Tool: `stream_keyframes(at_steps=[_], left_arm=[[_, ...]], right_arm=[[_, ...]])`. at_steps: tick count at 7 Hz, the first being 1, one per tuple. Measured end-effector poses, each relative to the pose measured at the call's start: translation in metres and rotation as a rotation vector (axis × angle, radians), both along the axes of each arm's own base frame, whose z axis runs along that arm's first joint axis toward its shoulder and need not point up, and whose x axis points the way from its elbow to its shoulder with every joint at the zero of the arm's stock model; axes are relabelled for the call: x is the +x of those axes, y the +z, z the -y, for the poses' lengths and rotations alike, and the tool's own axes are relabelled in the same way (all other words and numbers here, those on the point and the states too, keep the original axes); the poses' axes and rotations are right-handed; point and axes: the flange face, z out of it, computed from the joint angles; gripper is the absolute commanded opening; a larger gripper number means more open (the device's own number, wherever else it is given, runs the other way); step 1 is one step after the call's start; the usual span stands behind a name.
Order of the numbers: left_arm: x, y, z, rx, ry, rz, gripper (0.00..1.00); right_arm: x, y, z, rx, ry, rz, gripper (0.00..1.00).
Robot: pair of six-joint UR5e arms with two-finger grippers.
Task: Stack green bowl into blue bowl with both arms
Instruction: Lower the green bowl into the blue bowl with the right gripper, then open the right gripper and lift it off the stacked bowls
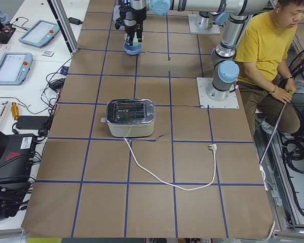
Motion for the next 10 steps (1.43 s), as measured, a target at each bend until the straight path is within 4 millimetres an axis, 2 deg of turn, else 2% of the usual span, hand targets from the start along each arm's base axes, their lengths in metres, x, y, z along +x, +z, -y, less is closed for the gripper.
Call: stream_keyframes(at_steps=[1,2,5,6,7,8,9,10], left_arm=[[0.000,-0.001,0.001,0.002,0.001,0.001,0.89],[0.000,-0.002,0.001,0.003,0.005,0.001,0.88],[-0.001,0.001,0.000,-0.002,0.008,0.001,0.89],[-0.002,0.001,-0.001,-0.004,0.007,0.001,0.89],[-0.002,0.002,-0.001,-0.005,0.007,0.000,0.89],[-0.003,0.003,-0.002,-0.007,0.007,-0.001,0.89],[-0.003,0.004,-0.002,-0.008,0.006,0.000,0.89],[-0.003,0.003,-0.002,-0.008,0.006,-0.001,0.91]], right_arm=[[0.000,-0.004,0.000,0.004,0.000,-0.002,0.77],[0.001,-0.006,0.001,0.006,-0.001,-0.003,0.88],[0.000,0.000,0.003,-0.003,-0.006,-0.001,0.91],[-0.002,0.014,0.011,-0.018,-0.003,0.002,0.98],[-0.011,0.033,0.022,-0.023,0.020,-0.003,1.00],[-0.035,0.051,0.034,-0.011,0.060,-0.016,1.00],[-0.073,0.069,0.043,0.006,0.079,-0.020,1.00],[-0.118,0.085,0.044,0.040,0.107,-0.020,1.00]])
